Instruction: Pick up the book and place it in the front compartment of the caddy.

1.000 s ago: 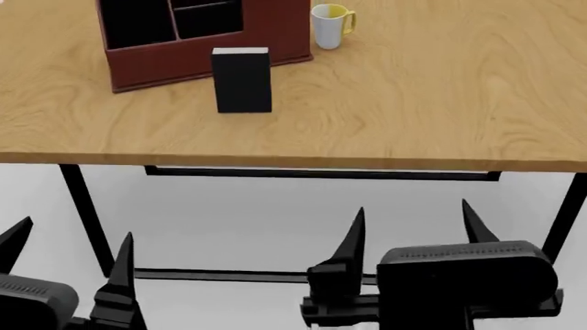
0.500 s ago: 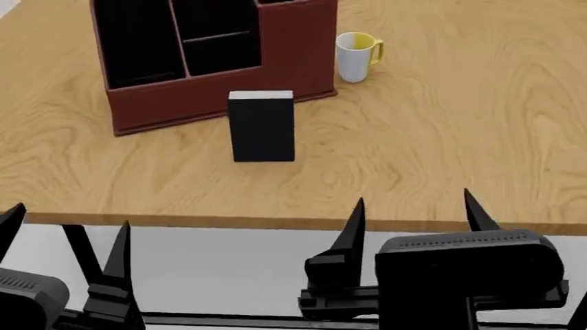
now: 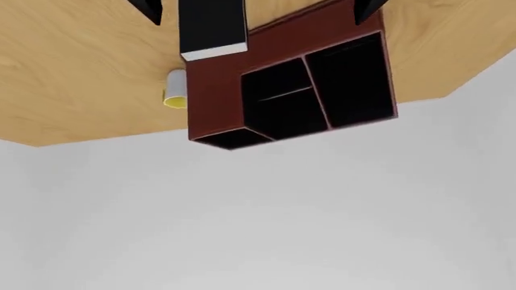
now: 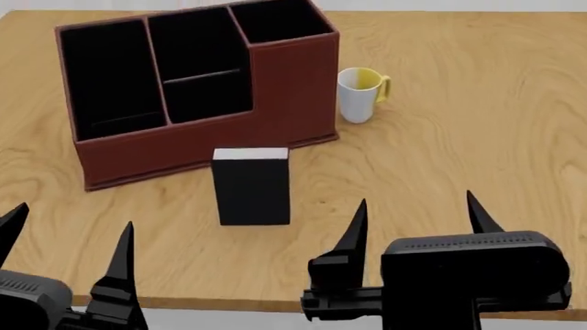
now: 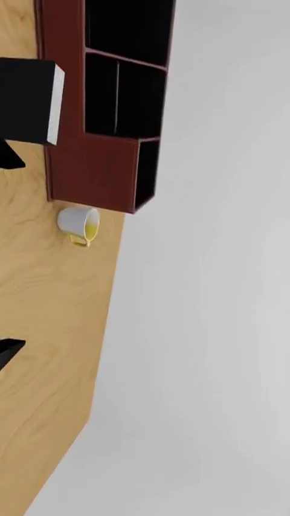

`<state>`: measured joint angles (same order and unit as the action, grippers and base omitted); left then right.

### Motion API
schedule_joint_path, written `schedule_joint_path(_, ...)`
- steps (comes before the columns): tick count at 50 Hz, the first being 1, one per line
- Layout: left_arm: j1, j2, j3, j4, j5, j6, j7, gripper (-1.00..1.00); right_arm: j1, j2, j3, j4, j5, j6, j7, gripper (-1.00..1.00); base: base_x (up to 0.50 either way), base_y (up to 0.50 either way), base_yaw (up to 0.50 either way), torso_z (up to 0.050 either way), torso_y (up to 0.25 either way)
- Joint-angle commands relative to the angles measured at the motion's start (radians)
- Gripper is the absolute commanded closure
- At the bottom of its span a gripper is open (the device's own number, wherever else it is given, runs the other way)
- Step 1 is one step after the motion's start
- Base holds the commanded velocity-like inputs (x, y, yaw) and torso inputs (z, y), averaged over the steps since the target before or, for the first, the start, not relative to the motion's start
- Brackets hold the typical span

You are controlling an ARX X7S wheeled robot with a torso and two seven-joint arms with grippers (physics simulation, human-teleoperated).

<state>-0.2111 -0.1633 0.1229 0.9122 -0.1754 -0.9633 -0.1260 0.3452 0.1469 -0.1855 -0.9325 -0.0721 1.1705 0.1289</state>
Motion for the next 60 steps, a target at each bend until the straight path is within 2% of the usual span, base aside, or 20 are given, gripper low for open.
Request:
schedule_joint_path(1, 0.004, -0.007, 0.002, -0.002, -0.007, 0.008, -0.008, -1.00, -0.006, 0.006, -0.005, 0.002, 0.004, -0.006, 0.007, -1.00, 0.50, 0.00, 0.00, 0.000, 0.000)
schedule_joint_path(31, -0.003, -0.023, 0.000, 0.014, -0.027, 0.006, -0.029, -1.00, 0.005, 0.023, -0.039, 0.012, 0.006, -0.001, 0.027, -1.00, 0.50, 0.01, 0.00, 0.000, 0.001)
schedule_joint_path(60, -0.026, -0.031, 0.005, 0.010, -0.051, -0.009, -0.047, -1.00, 0.001, 0.024, -0.017, 0.003, 0.033, -0.003, 0.022, -1.00, 0.50, 0.12, 0.00, 0.000, 0.001)
